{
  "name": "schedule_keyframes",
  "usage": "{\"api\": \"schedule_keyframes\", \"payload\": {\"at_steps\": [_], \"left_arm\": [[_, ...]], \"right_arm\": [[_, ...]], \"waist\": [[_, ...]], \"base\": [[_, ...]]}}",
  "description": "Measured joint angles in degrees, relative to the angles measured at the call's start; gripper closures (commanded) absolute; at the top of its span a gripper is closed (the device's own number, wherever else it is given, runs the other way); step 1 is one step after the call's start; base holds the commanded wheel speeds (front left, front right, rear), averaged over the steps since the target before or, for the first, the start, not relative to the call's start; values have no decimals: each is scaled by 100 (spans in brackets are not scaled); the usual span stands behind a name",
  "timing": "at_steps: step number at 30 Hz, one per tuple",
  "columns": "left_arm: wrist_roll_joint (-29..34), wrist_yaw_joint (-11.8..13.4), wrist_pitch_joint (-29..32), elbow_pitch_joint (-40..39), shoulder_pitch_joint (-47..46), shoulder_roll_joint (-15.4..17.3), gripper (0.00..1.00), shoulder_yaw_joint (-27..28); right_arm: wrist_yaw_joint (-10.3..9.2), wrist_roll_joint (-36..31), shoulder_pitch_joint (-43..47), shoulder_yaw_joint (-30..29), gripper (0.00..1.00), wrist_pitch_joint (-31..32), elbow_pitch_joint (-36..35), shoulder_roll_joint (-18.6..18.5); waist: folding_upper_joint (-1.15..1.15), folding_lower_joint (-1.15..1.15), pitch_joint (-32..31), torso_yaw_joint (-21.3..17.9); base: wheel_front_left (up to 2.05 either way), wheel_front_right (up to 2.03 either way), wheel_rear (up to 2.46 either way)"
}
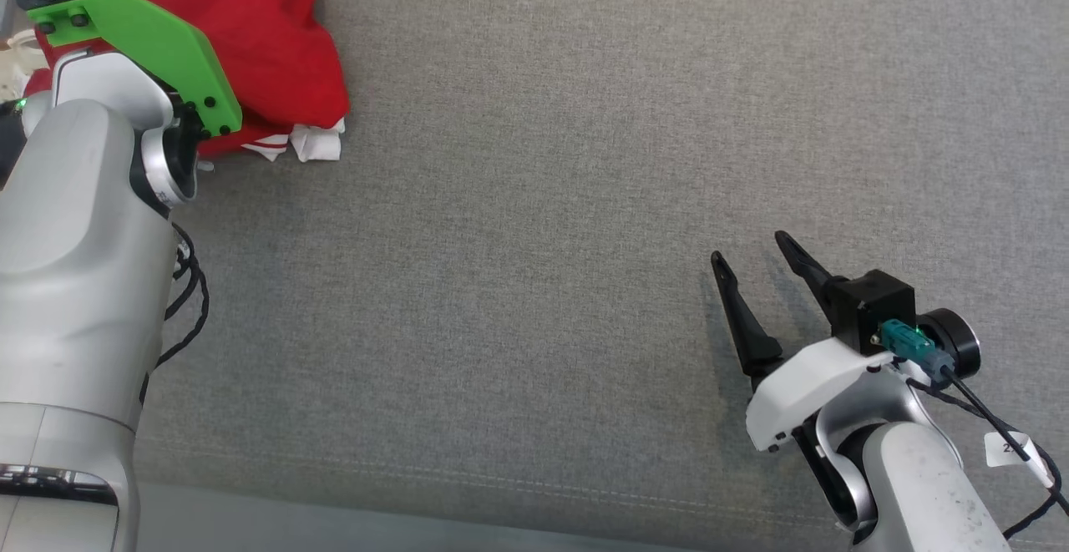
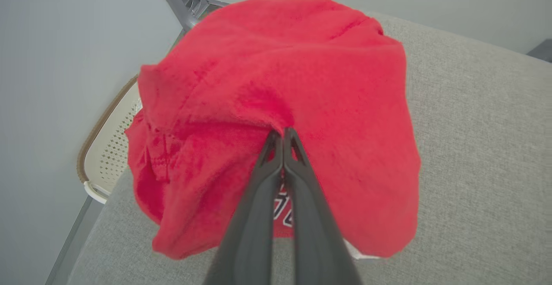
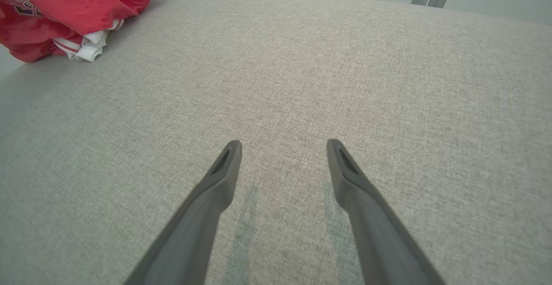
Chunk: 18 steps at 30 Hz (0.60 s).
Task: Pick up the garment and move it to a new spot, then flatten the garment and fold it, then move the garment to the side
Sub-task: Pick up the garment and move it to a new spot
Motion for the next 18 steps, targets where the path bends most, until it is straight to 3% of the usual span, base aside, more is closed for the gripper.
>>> {"api": "schedule_keyframes", "payload": {"at_steps": [9,18], "left_arm": [[283,-232,-460,-260,-213,-43,100,-314],[358,-643,-658,-848,-494,-509,100,-693]], "right_arm": [[0,290,142,-1,0,-204,337,-1],[0,535,377,-125,0,-385,591,-4]], "waist": [[0,0,-551,-40],[0,0,-1107,-393]], "base": [[0,0,0],[0,0,0]]}}
